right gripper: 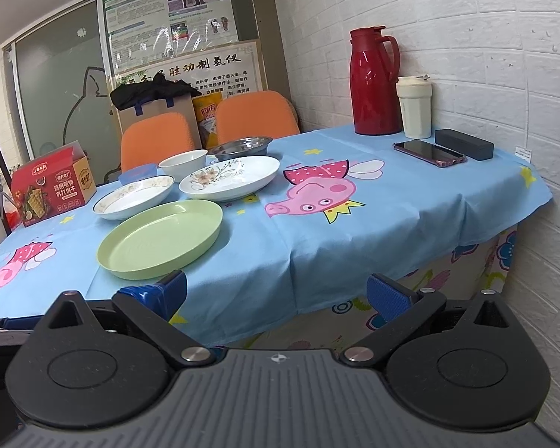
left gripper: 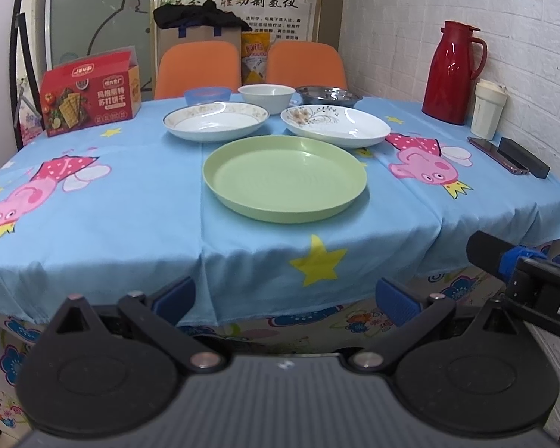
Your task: Organize plates and bowls
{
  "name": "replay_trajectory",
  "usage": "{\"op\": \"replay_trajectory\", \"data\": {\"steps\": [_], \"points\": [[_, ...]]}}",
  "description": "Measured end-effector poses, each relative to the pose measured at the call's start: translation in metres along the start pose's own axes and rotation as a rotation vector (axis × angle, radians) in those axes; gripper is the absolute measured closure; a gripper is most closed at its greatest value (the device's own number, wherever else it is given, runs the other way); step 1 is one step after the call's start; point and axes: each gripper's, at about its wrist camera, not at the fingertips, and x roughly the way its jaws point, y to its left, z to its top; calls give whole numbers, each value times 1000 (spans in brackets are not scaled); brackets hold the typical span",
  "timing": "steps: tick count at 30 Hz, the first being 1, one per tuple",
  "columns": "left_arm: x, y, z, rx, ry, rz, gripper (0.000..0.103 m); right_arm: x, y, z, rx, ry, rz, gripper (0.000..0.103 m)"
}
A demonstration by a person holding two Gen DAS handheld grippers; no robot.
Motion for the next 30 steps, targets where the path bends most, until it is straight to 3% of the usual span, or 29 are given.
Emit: {"op": "replay_trajectory", "data": {"steps": [30], "points": [[12, 11, -2, -25, 22, 28, 0, 10, -1, -4, 5, 30, -1, 12]]}}
